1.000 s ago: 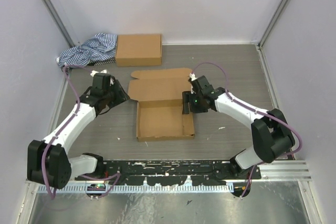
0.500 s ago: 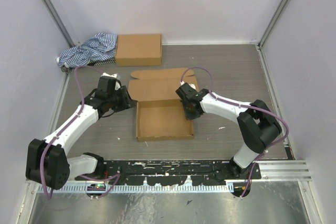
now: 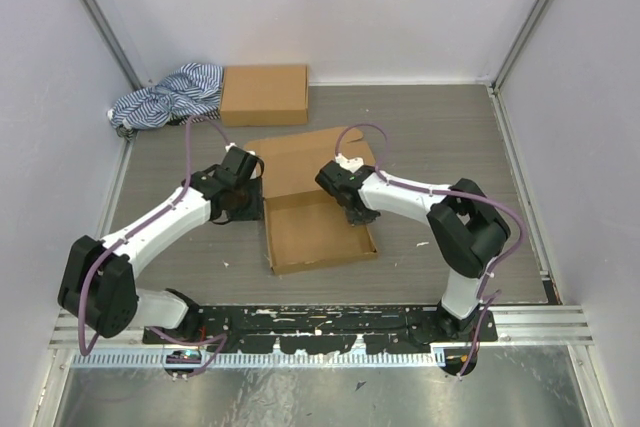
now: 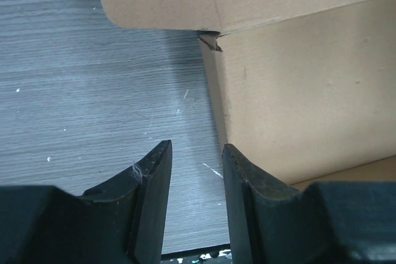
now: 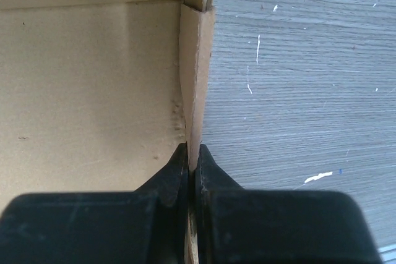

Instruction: Fold the paper box

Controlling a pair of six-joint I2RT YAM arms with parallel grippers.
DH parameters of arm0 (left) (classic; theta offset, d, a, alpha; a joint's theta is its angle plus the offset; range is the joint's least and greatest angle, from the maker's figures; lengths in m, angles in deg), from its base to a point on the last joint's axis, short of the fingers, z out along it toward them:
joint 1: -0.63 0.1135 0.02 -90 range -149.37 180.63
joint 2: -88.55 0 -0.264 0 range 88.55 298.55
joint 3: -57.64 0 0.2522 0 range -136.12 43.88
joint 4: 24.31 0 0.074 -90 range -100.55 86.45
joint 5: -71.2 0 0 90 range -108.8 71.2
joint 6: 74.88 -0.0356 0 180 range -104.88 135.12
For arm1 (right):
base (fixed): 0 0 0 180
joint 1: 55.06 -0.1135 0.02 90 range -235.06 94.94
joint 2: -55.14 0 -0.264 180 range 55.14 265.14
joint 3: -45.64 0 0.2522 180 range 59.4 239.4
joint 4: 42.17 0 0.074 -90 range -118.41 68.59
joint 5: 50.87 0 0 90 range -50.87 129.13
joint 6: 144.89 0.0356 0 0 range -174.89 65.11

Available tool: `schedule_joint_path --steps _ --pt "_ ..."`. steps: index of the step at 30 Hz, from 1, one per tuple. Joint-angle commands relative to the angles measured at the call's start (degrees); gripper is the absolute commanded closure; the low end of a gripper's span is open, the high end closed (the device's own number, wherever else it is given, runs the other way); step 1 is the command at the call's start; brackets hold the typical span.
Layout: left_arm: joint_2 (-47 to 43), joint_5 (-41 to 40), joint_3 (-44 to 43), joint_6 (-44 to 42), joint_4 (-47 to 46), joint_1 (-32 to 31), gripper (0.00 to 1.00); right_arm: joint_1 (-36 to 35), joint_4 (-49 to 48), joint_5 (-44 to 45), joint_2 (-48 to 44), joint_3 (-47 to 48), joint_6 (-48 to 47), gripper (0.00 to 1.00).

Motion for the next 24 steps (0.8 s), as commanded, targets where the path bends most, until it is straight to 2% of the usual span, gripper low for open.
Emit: schedule_joint_path --steps 1,4,5,7,11,12,19,24 --pt "0.53 -4.58 -1.87 -0.53 2.34 -0.9 0.55 -0.9 2.51 4.95 2.37 0.77 4.18 0.99" --pt "0.4 -5.11 -1.96 -0.34 2.36 -0.91 0.55 -1.26 2.97 6.27 3.06 1.03 4.65 0.96" --pt "0.3 -5.3 -2.08 -0.3 2.4 -0.91 0.55 -1.26 2.26 5.74 2.88 0.73 4.49 0.89" --pt "-0.11 -5.82 -2.27 -0.05 2.53 -0.91 0.55 -1.26 0.48 3.64 1.7 -0.07 3.79 0.69" --pt "-1.37 -7.7 -2.23 0.34 2.54 -0.94 0.53 -1.06 -2.66 0.23 -2.98 -1.42 2.65 0.42" --pt "-1.81 -8.08 -2.22 0.45 2.56 -0.9 0.53 -0.93 -2.93 0.12 -4.2 -1.44 2.38 0.39" --pt "-3.85 -9.85 -2.58 1.02 1.64 -0.81 0.5 3.24 -3.46 -0.58 -12.08 0.49 -0.24 0.36" --pt "-3.78 -10.25 -3.64 1.43 -0.79 1.66 0.45 12.09 -8.77 -10.98 -15.26 1.73 -4.79 0.35"
